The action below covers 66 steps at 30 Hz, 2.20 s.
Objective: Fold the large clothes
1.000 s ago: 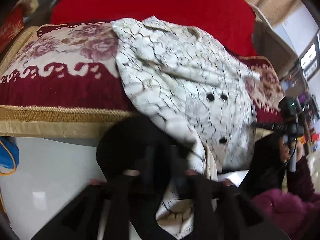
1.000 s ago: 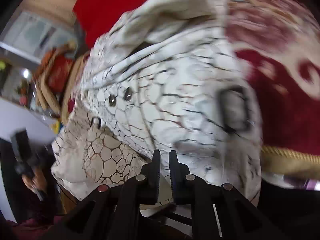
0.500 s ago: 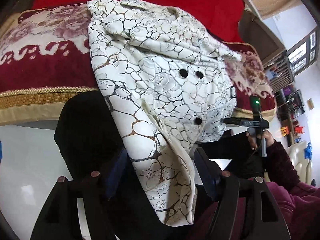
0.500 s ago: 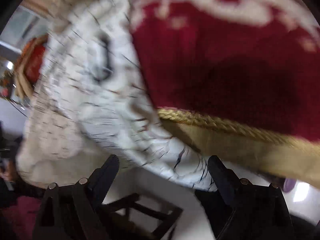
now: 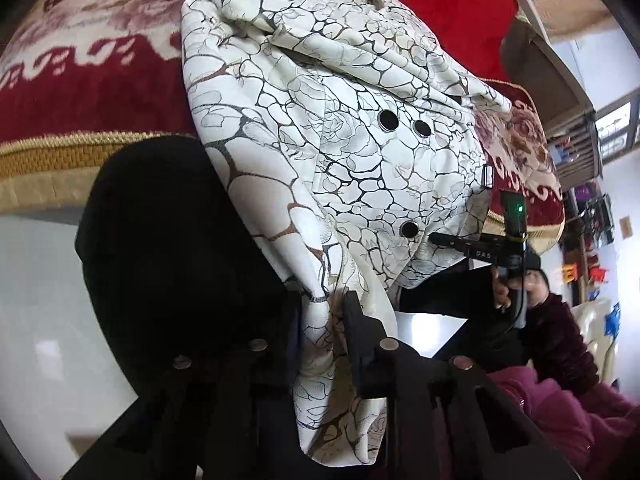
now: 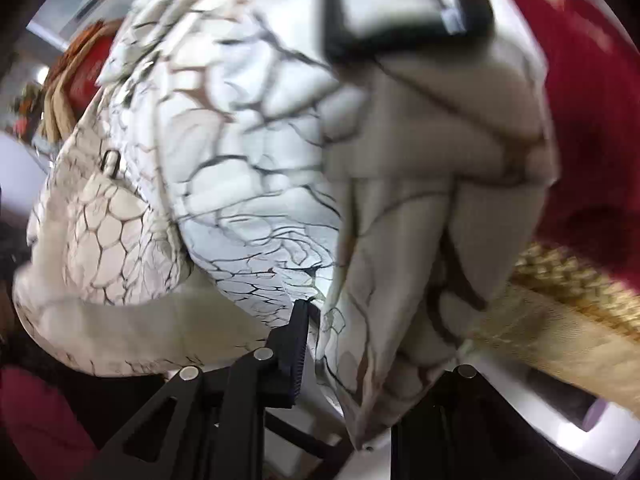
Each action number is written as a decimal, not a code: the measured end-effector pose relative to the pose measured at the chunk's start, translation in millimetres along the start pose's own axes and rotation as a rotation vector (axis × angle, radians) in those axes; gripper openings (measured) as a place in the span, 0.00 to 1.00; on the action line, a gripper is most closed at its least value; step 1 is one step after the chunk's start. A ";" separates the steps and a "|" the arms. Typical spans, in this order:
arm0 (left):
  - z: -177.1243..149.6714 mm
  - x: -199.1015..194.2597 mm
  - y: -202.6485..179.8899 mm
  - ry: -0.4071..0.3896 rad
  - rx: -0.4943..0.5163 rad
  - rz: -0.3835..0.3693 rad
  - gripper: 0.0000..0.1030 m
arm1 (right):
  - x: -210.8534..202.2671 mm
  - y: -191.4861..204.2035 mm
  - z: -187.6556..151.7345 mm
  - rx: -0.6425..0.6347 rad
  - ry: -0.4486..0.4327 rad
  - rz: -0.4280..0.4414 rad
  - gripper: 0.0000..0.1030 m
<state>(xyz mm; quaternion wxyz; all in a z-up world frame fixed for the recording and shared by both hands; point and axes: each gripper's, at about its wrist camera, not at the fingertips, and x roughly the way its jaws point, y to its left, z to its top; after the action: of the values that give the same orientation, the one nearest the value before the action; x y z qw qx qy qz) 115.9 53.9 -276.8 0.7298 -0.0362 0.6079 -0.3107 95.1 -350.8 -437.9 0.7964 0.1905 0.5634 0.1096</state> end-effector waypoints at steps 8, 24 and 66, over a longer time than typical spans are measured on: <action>9.6 -17.2 -10.4 -0.156 0.009 -0.046 0.02 | -49.3 68.9 4.6 -0.157 -0.150 0.129 0.09; 150.3 -115.7 49.9 -0.447 -0.204 -0.235 0.03 | -164.4 109.3 135.8 -0.100 -0.529 0.257 0.06; 271.5 -15.0 129.1 -0.618 -0.481 0.209 0.29 | -190.3 -109.1 169.9 0.773 -1.116 0.625 0.89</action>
<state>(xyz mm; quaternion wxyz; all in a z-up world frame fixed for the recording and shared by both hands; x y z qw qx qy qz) 414.8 77.0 -249.3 0.8765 -0.2357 0.4157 -0.0583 185.4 -554.0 -271.9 0.7719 0.6355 -0.0066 0.0119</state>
